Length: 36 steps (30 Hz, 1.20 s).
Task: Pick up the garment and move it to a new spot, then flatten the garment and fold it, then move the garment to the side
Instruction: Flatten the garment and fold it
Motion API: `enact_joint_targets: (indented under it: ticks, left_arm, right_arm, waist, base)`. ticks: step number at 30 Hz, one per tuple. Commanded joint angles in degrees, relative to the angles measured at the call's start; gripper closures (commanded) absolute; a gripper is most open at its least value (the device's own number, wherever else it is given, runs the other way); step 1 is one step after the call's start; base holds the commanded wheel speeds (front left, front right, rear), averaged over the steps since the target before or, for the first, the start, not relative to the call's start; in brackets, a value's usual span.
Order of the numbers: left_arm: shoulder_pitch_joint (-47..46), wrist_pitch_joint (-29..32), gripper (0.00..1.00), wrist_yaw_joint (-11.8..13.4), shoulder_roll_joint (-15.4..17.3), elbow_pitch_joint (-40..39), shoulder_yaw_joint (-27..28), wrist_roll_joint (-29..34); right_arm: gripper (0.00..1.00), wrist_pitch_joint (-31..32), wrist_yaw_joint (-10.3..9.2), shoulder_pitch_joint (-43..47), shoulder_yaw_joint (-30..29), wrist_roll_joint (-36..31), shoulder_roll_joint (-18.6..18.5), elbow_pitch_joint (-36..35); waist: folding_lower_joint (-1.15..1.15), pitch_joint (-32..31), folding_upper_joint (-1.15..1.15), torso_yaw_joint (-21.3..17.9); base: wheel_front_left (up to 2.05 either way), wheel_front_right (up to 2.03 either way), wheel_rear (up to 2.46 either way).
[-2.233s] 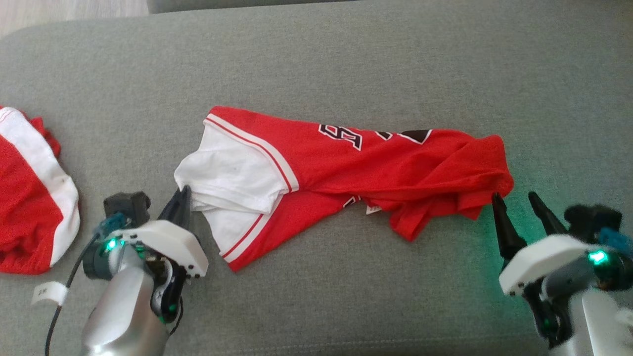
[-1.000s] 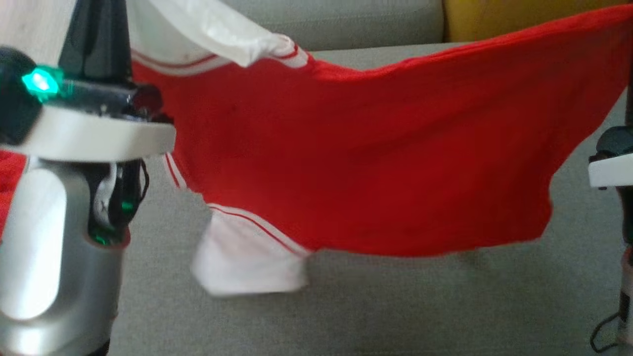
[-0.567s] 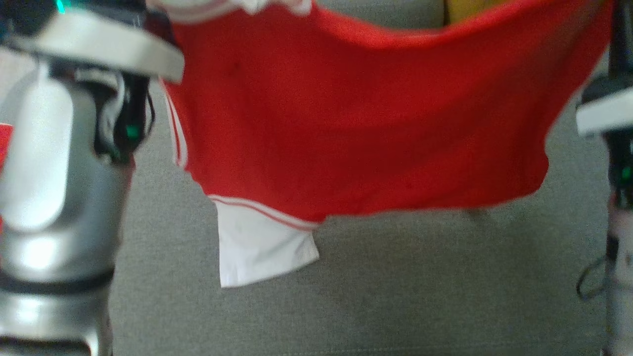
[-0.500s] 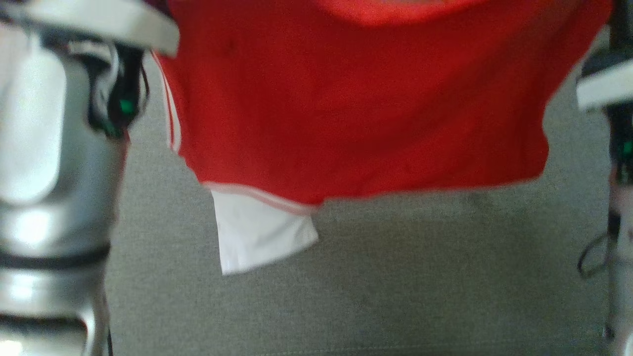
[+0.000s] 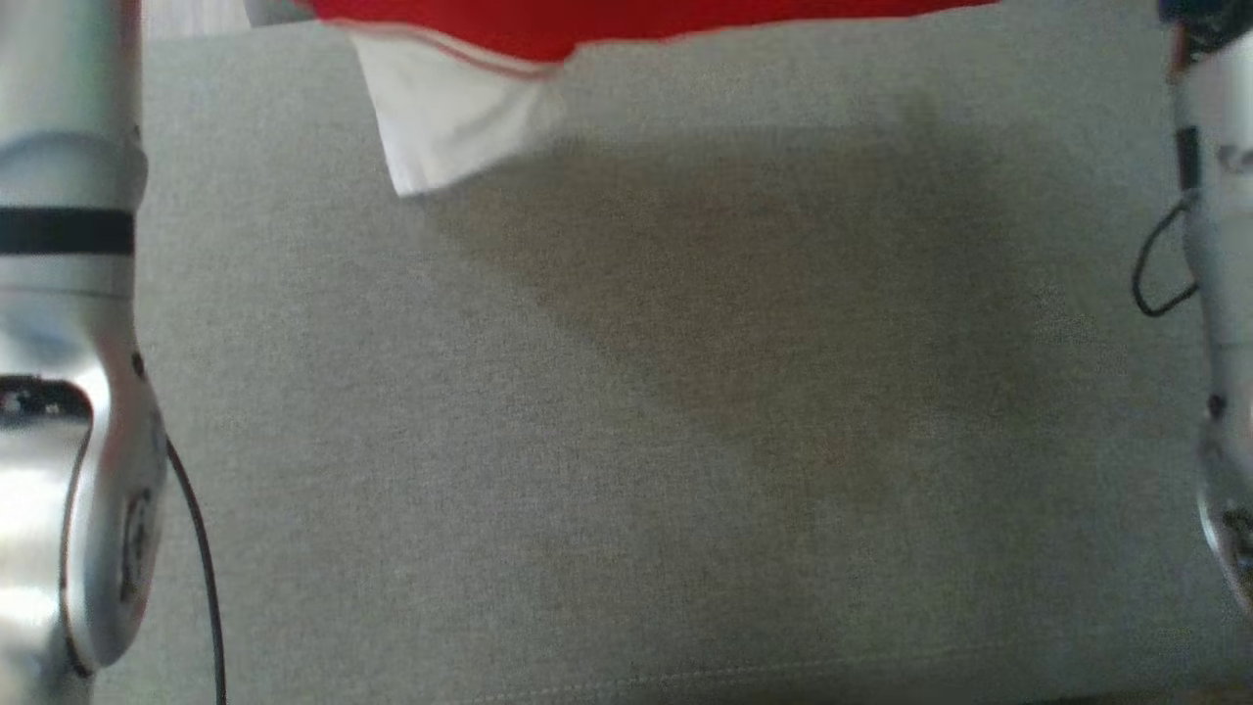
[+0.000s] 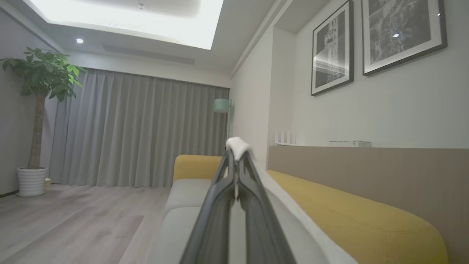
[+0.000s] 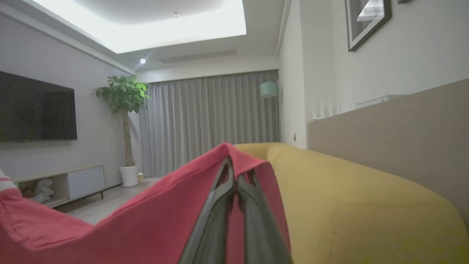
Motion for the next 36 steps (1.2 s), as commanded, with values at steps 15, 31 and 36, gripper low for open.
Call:
enact_joint_targets:
  ticks: [15, 31, 36]
  left_arm:
    - [8.3, -0.2, 1.00, -2.1, -1.2, 16.7, 0.8, 0.7]
    - [37.7, -0.2, 1.00, -3.0, -2.0, 0.7, 6.5, 0.2]
    - [52.7, -0.2, 1.00, -3.2, -2.1, -10.3, 8.8, -0.2]
  right_arm:
    - [1.00, -2.6, 0.43, -2.6, 14.1, 5.0, 5.5, 23.6]
    - [1.00, -6.8, 0.43, 23.7, 19.1, 17.5, 2.7, 17.2]
    - [1.00, -6.9, 0.43, 32.8, 19.0, 19.6, 0.9, 11.2]
  waist:
    - [0.00, 8.0, 0.00, 2.1]
    - [0.00, 1.9, 0.00, 2.2]
    - [0.00, -1.9, 0.00, 1.9]
  base:
    - [0.00, 0.00, 0.00]
    - [0.00, 0.00, 0.00]
    - [0.00, 0.00, 0.00]
